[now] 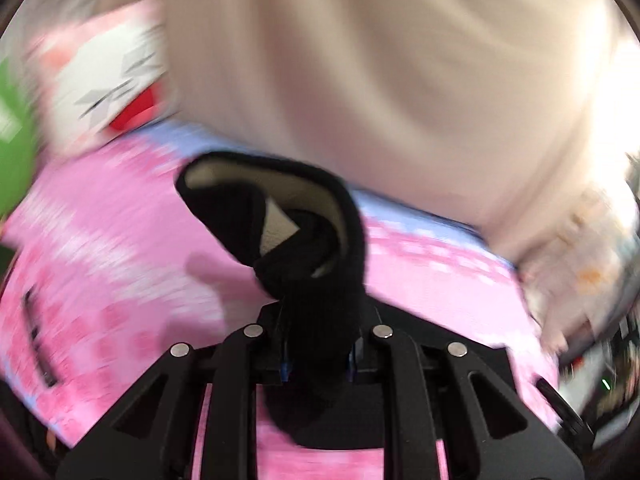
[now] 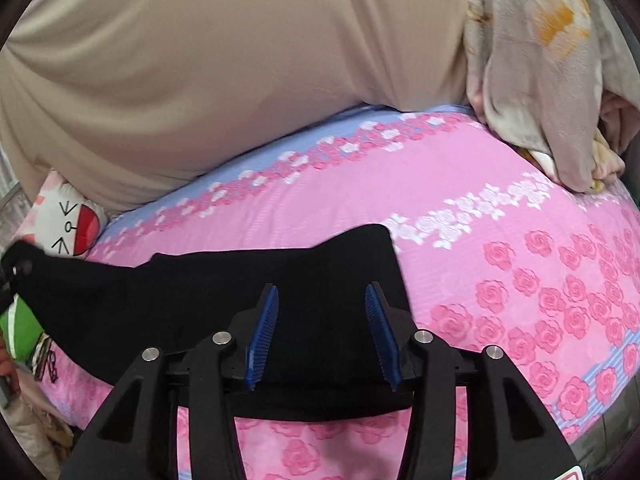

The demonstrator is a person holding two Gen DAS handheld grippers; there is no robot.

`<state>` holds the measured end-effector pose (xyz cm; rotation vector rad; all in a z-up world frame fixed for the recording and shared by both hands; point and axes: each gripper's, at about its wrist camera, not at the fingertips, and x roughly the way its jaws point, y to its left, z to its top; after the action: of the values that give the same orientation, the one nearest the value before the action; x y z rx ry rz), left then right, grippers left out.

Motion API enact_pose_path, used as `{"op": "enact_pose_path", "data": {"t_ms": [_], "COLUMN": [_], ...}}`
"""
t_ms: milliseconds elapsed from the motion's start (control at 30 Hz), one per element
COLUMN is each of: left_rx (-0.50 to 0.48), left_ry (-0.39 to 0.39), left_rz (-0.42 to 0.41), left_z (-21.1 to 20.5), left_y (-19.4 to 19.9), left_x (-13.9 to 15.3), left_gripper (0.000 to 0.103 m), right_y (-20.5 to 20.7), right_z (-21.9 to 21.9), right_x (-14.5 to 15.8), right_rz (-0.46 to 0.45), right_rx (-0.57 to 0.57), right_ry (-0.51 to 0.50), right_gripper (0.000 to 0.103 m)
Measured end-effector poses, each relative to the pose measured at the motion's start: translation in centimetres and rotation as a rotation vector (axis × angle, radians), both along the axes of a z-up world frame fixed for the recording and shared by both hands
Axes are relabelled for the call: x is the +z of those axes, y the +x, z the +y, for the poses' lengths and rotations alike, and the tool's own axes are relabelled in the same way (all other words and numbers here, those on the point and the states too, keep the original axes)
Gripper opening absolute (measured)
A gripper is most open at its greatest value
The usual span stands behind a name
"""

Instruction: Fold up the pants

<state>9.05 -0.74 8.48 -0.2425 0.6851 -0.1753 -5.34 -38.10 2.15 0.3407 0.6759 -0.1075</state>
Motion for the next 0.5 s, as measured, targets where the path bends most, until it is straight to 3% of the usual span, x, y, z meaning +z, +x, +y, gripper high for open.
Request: {"op": "enact_pose_path", "data": {"t_ms": [67,133,167,233,333,433,500], "left_rx": [-0.130,-0.252,-0.307,-0.335,-0.364,-0.325,-0.230], "left_ry": [0.007,0.036,0.052,0.101,0.152,0.124,0.125], "left_rz": [-0.023,0.003,0.039,0.087,0.107,0.121,0.101], "left_z": [-5.7,-10.9,-13.4,-16.5,-17.6,-14.9,-11.6], "left_y": [-0.4,-0.3,-0.1,-0.4,-2.0,-2.5,-2.7], "left_x": [0.4,-1.3,-3.0,-6.2,-8.3,-8.1,-7.3], "left_gripper": [0.027,0.065,0.093,0.091,0.091,0.091,0.092], "right_y": [0.2,0.4,0.5,0.5,0.2,0.3,0.9], "right_z": [1.0,1.6,1.8,2.0,1.5,1.4,2.1], "right_x": [-0.2,-0.8,-1.2,-1.9,-2.8,-3.4,-3.5], "right_rz": [-0.001,0.008,0.016,0.028,0.052,0.054,0.051], "right_rx": [0.025,0.034,0.042,0.051,0.051,0.101,0.146], "right_ry": [0.005,0.006,0.006,0.009,0.039,0.130,0.186], "right_gripper": [0.050,0.053,0.055,0.056,0.057,0.064,0.065]}}
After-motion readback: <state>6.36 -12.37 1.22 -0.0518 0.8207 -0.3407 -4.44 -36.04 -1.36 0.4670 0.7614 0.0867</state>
